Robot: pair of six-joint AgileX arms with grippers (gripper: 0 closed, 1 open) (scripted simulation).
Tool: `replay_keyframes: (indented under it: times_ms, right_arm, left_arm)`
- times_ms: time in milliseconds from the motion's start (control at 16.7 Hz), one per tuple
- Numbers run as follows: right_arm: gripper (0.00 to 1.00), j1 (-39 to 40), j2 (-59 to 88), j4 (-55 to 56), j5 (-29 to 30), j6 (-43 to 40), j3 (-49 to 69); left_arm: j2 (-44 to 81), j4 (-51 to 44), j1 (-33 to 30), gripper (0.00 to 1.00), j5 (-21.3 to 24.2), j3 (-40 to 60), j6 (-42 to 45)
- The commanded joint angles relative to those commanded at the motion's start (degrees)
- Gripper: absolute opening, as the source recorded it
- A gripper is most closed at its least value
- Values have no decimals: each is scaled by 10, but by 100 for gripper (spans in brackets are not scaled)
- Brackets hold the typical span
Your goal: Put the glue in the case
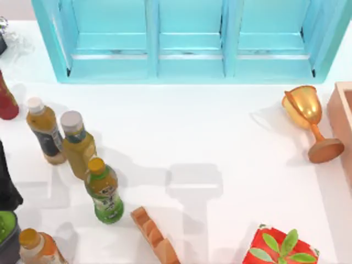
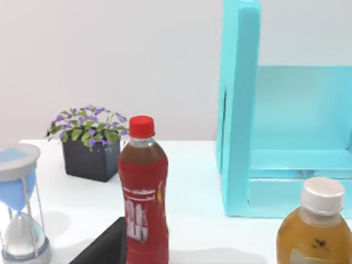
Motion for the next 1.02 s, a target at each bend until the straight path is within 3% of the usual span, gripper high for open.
replay_keyframes:
  times_ms: [660, 1020]
  right_arm:
    - [0, 79, -11, 270, -12, 209, -95]
    - [0, 94, -13, 320, -15, 245, -110]
  left_arm:
    - [0, 0, 0, 100, 0, 0, 0]
    - [0, 0, 0, 100, 0, 0, 0]
